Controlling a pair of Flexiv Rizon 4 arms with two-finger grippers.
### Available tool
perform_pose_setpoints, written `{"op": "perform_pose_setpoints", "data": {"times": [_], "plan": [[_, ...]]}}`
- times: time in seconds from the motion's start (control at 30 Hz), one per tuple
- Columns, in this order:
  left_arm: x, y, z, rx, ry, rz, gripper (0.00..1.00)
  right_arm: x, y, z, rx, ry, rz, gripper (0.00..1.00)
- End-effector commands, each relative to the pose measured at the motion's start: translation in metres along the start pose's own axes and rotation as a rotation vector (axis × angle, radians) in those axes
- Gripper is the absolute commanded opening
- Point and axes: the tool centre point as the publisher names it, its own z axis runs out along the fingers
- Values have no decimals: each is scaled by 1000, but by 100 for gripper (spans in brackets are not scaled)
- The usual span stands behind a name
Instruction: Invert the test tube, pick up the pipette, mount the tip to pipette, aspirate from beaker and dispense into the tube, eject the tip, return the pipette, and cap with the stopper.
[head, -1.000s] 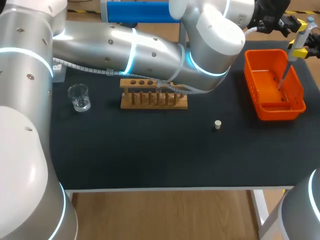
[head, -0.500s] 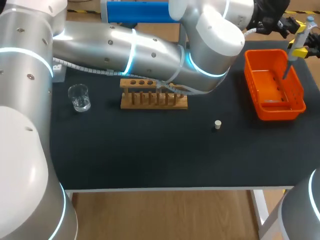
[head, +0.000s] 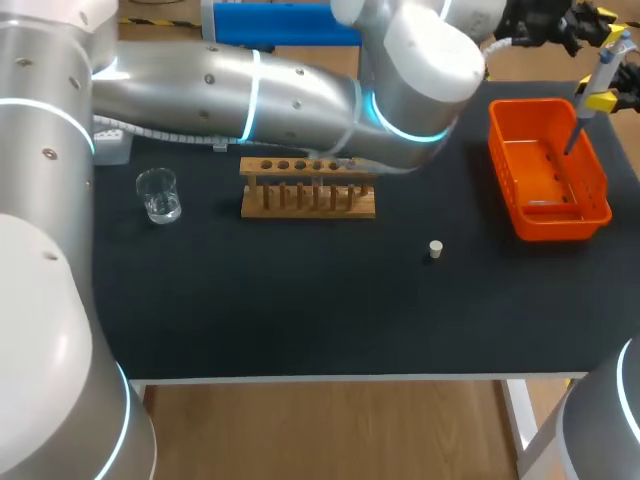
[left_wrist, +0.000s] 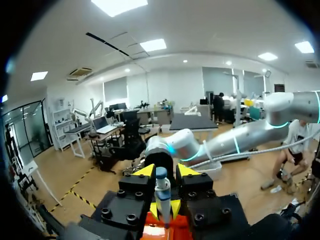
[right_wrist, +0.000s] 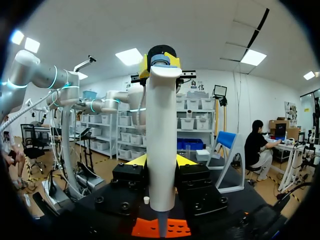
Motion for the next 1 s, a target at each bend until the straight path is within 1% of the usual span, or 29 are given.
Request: {"op": "perform_pose_setpoints", "data": {"times": [0.03, 0.07, 0.13, 0.17, 0.2, 0.23, 0.27, 0.33, 0.4, 0.57, 0.7, 0.8, 1.0], "plan": [[-9, -4, -19, 81, 129, 12, 100, -1, 1, -2, 3, 5, 0, 0], [-9, -7, -20, 65, 164, 17, 100, -1, 1, -2, 3, 5, 0, 0], [-7, -10, -24, 53, 183, 19, 100, -1, 1, -2, 3, 5, 0, 0], [-6, -12, -27, 47, 209, 18, 100, -1, 1, -2, 3, 5, 0, 0], [-5, -14, -29, 35, 218, 18, 100, -1, 1, -2, 3, 5, 0, 0], [-3, -15, -31, 38, 230, 20, 100, -1, 1, -2, 3, 5, 0, 0], [-2, -16, -34, 62, 256, 34, 100, -1, 1, -2, 3, 5, 0, 0], [2, -16, -37, 29, 265, 29, 100, -1, 1, -2, 3, 5, 0, 0], [5, -16, -41, 20, 269, 34, 100, -1, 1, -2, 3, 5, 0, 0], [15, -14, -55, -3, 232, 29, 100, -1, 1, -2, 3, 5, 0, 0], [27, -10, -68, 1, 197, 26, 100, -1, 1, -2, 3, 5, 0, 0], [35, -5, -77, 0, 176, 22, 100, -1, 1, -2, 3, 5, 0, 0], [49, 12, -96, 14, 137, 0, 100, -1, 1, -2, 3, 5, 0, 0]]}}
